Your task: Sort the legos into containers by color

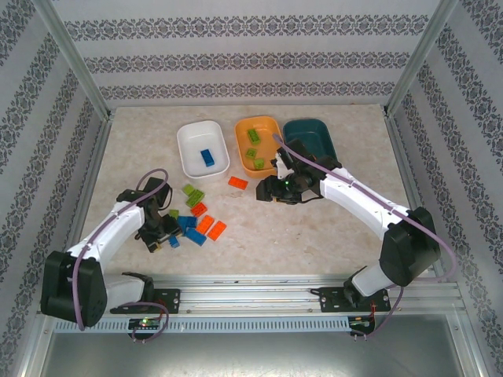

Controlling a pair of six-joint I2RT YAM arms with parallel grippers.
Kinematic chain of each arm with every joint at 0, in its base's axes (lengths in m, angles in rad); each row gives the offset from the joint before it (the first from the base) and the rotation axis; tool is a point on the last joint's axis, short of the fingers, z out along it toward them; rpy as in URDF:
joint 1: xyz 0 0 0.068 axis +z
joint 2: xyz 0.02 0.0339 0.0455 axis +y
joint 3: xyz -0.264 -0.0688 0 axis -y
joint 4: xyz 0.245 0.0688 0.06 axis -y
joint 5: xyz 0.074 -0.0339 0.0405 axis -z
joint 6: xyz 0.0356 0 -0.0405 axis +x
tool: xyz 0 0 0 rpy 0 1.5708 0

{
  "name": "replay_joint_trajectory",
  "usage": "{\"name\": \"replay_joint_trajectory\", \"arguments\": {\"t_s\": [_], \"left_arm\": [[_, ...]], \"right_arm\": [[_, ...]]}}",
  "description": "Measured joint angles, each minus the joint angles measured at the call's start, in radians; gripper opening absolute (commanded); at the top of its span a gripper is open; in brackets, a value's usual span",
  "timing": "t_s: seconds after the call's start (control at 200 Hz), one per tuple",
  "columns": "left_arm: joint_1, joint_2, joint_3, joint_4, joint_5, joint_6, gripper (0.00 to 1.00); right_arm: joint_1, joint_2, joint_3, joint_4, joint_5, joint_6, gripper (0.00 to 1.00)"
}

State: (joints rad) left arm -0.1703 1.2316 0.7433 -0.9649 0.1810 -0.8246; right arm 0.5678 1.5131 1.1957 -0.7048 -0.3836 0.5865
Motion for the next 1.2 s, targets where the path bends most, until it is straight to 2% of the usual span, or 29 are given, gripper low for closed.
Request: {"name": "replay_joint_trajectory", "arguments": {"t_s": [0.105,0.275,0.37,0.515,0.659,0.979,1.199], "left_arm": [[0.000,0.054,0.000,0.048,0.005,-0.003,0.61],[0.000,0.130,0.000,0.092,0.005,-0.002,0.54],[0.000,0.150,0.001,0.097,0.003,0.001,0.42],[0.000,0.154,0.001,0.100,0.001,0.006,0.36],[0.000,0.154,0.001,0.100,0.001,0.009,0.24],[0.000,0.147,0.026,0.084,-0.002,0.034,0.23],[0.017,0.080,0.157,0.002,-0.027,0.066,0.23]], "right_arm": [[0.000,0.000,0.000,-0.002,0.000,-0.008,0.59],[0.000,0.000,0.000,-0.002,0.000,-0.014,0.59],[0.000,0.000,0.000,-0.003,0.000,-0.015,0.59],[0.000,0.000,0.000,-0.002,0.000,-0.014,0.59],[0.000,0.000,0.000,-0.001,0.000,-0.014,0.59],[0.000,0.000,0.000,-0.001,0.000,-0.004,0.59],[0.000,0.000,0.000,0.000,0.000,0.013,0.59]]}}
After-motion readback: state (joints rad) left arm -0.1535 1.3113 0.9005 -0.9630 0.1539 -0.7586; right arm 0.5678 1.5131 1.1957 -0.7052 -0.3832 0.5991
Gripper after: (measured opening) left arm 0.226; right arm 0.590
